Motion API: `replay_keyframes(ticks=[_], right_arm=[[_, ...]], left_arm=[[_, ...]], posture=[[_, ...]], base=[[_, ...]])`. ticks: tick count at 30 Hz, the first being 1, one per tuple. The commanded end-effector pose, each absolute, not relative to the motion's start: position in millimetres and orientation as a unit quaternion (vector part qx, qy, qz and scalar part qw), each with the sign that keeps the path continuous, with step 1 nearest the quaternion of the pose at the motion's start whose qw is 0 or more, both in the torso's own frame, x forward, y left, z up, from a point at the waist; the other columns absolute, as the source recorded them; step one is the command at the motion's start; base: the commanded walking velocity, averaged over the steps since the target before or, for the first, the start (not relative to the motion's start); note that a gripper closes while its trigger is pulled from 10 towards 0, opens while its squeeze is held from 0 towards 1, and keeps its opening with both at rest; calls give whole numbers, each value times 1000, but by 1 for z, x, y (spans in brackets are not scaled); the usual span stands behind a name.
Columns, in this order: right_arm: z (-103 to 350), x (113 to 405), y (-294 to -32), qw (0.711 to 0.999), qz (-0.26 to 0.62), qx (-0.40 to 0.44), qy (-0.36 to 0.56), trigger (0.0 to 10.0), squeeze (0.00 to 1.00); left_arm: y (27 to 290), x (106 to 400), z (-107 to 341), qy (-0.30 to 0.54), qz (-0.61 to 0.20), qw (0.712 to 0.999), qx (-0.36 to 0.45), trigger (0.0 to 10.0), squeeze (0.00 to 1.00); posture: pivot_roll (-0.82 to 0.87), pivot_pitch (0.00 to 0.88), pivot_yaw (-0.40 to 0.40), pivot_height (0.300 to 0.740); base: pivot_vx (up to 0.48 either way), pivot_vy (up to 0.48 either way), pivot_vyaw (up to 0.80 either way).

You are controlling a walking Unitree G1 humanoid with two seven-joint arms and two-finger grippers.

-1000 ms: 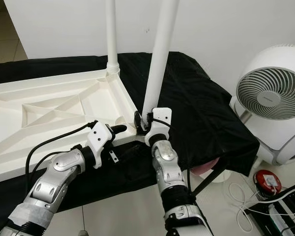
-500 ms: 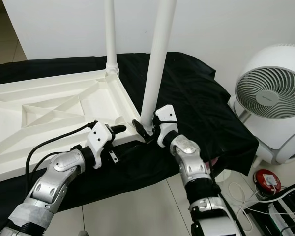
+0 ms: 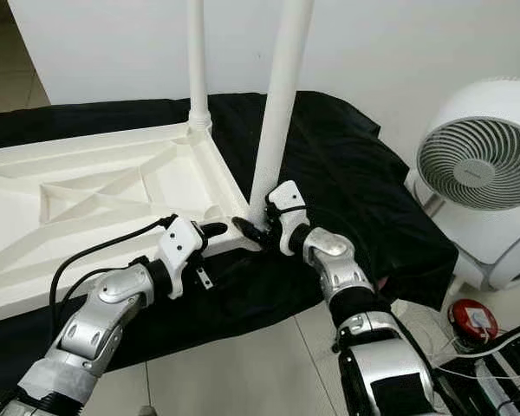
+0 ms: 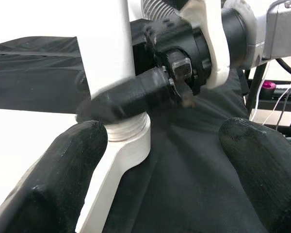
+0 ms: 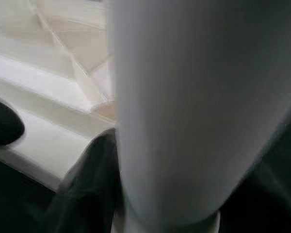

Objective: Building children table

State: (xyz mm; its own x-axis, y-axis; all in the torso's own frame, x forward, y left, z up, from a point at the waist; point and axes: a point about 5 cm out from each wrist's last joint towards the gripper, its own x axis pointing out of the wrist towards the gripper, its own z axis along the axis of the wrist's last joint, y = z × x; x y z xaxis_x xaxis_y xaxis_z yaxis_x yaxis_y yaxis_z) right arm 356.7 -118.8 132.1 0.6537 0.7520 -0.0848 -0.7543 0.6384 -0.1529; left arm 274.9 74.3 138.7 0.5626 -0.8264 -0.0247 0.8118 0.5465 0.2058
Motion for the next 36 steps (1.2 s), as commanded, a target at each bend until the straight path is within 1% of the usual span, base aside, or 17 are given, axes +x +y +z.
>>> replay_keyframes(ticks=[1, 9, 10, 13, 15, 18, 20, 21, 23, 26, 28, 29, 31, 32, 33, 36], right_arm=[[121, 353, -116, 895, 435, -96, 30, 0, 0], [118, 350, -117, 896, 437, -78, 27, 0, 0], [117, 350, -118, 899, 430, -75, 23, 10000, 0], [117, 349, -119, 904, 421, -66, 18, 10000, 0], [114, 347, -119, 914, 399, -67, 17, 10000, 0], [113, 346, -119, 920, 385, -65, 16, 10000, 0], [111, 344, -117, 936, 348, -57, 14, 10000, 0], [111, 344, -117, 936, 348, -57, 14, 10000, 0], [109, 340, -113, 954, 298, -40, 14, 10000, 0], [108, 339, -112, 960, 279, -31, 16, 10000, 0], [105, 331, -107, 977, 212, -14, 19, 10000, 0], [105, 331, -107, 977, 212, -14, 19, 10000, 0], [103, 326, -104, 987, 161, -3, 25, 10000, 0], [103, 326, -104, 987, 161, -3, 25, 10000, 0], [102, 325, -103, 990, 142, 5, 28, 10000, 0], [103, 318, -103, 999, 47, 6, 22, 10000, 0]], left_arm=[[72, 277, 141, -41, -450, 886, 105, 10000, 0], [71, 276, 140, -41, -451, 886, 104, 10000, 0], [71, 276, 140, -41, -452, 885, 103, 10000, 0], [70, 276, 140, -41, -453, 885, 103, 10000, 0], [70, 276, 140, -40, -454, 884, 101, 10000, 0], [70, 275, 140, -40, -455, 884, 101, 10000, 0], [69, 274, 139, -39, -456, 884, 101, 10000, 0], [69, 274, 139, -39, -456, 884, 101, 10000, 0], [68, 273, 137, -36, -458, 882, 107, 10000, 0], [68, 273, 136, -35, -459, 881, 110, 10000, 0], [67, 271, 135, -34, -461, 880, 110, 10000, 0], [67, 271, 135, -34, -461, 880, 110, 10000, 0], [67, 271, 135, -33, -461, 880, 109, 10000, 0], [67, 271, 135, -33, -461, 880, 109, 10000, 0], [67, 271, 135, -33, -462, 880, 109, 10000, 0], [67, 271, 134, -33, -463, 879, 109, 10000, 0]], posture=[[2, 0, -56, 740], [-1, 0, -60, 740], [-2, 0, -61, 740], [-3, 0, -61, 740], [-4, 0, -65, 740], [-6, 0, -65, 740], [-7, 0, -65, 740], [-7, 0, -65, 740], [-11, 0, -64, 740], [-11, 0, -64, 740], [-16, 0, -62, 740], [-16, 0, -62, 740], [-17, 0, -61, 740], [-17, 0, -61, 740], [-17, 0, -61, 740], [-19, 0, -61, 740]], base=[[0, 0, 0], [0, 0, 0], [0, 0, 0], [0, 0, 0], [0, 0, 0], [0, 0, 0], [0, 0, 0], [0, 0, 0], [0, 0, 0], [0, 0, 0], [0, 0, 0], [0, 0, 0], [0, 0, 0], [0, 0, 0], [0, 0, 0], [0, 0, 0]])
